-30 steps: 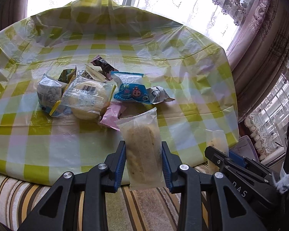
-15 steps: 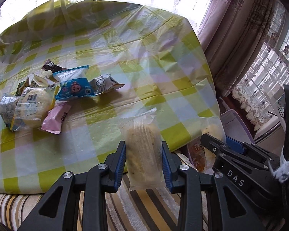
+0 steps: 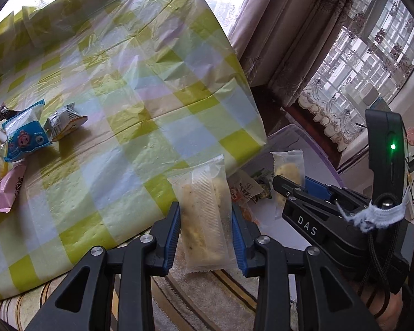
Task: Organize snacks
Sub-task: 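Carry the cookie bag and bread bag into the white box and open both grippers, then move both grippers back over the snack pile, then grasp the round cake bag with the left gripper while the right grasps the white-and-orange packet, then carry the cake bag and white packet into the white box and release both, then move both grippers back over the snack pile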
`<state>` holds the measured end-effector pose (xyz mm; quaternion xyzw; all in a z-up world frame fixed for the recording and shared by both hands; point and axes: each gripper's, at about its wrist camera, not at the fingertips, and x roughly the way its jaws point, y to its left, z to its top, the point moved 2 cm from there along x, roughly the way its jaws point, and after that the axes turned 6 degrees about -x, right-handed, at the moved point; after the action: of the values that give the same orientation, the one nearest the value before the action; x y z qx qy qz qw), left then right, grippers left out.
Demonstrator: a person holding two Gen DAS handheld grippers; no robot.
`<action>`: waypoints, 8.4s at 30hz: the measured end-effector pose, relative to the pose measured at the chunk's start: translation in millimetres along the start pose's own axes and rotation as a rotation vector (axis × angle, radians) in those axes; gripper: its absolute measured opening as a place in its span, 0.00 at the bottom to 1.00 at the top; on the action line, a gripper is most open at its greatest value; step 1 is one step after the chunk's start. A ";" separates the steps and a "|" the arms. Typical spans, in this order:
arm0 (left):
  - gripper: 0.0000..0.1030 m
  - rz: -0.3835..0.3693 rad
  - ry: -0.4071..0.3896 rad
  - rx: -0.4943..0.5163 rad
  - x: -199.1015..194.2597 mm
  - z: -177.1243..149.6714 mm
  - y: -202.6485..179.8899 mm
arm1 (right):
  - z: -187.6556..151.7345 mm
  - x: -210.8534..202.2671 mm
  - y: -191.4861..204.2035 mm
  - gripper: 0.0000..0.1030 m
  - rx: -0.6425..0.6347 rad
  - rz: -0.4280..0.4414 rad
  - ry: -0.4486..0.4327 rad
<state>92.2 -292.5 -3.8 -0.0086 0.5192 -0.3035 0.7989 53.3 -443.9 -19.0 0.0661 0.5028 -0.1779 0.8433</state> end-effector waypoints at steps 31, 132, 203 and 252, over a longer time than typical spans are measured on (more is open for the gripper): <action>0.56 0.176 -0.194 -0.178 -46.4 12.0 91.4 | 22.2 -32.4 94.3 0.81 -0.186 -0.018 -0.116; 0.67 0.413 -0.277 -0.509 -58.3 22.9 267.2 | 89.0 61.7 162.7 0.83 -0.095 0.300 -0.058; 0.62 0.033 -0.218 -0.168 -53.8 -3.7 56.4 | -10.7 11.9 40.9 0.51 -0.264 -0.005 0.081; 0.67 -0.041 -0.200 -0.127 -32.9 21.7 43.1 | 10.3 10.5 24.9 0.80 -0.116 0.030 0.043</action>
<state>121.7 -247.6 19.1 -0.0999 0.4547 -0.2840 0.8382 75.4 -426.2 -24.9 0.0287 0.5291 -0.1343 0.8374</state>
